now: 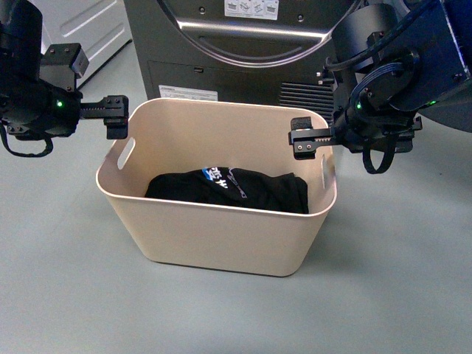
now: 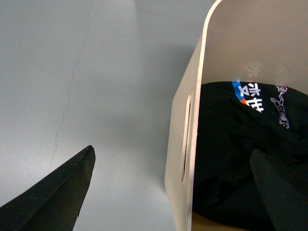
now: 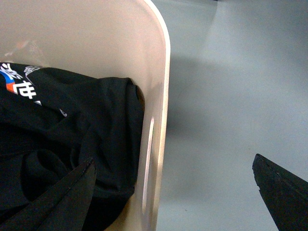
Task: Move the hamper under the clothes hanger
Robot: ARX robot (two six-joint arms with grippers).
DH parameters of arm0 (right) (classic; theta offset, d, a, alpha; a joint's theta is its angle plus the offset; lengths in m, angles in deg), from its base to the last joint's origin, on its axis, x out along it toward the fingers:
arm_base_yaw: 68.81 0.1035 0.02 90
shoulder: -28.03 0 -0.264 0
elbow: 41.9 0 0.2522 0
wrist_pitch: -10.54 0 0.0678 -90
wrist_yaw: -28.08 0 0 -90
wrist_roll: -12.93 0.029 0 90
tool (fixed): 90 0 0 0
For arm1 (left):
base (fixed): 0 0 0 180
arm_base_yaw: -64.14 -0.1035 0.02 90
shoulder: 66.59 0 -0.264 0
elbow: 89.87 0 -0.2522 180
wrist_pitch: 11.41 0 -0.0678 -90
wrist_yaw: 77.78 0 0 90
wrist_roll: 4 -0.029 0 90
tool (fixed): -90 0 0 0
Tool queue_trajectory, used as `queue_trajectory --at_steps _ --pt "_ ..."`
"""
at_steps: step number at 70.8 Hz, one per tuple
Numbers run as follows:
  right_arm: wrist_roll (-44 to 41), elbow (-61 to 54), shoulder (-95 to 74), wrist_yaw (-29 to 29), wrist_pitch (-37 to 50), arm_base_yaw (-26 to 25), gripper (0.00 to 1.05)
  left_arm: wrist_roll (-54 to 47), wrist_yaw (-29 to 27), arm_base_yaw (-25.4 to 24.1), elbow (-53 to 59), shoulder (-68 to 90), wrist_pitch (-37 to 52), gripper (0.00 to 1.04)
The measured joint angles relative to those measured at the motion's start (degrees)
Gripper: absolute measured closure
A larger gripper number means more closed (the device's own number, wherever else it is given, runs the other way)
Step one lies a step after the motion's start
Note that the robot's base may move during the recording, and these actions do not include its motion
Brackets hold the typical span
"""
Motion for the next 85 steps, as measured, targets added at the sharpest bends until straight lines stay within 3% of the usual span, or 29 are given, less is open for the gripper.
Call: queue_trajectory --at_steps 66,70,85 --pt "0.9 10.6 -10.8 -4.2 -2.8 2.0 0.08 -2.0 -0.7 2.1 -4.3 9.1 3.2 0.07" --pt "1.0 11.6 -11.4 -5.1 -3.7 2.0 0.16 -2.0 -1.4 2.7 -4.3 9.8 3.5 0.08" --pt "1.2 13.6 -13.1 -6.8 -6.8 2.1 0.50 -1.9 -4.3 3.7 -4.3 10.7 3.8 0.42"
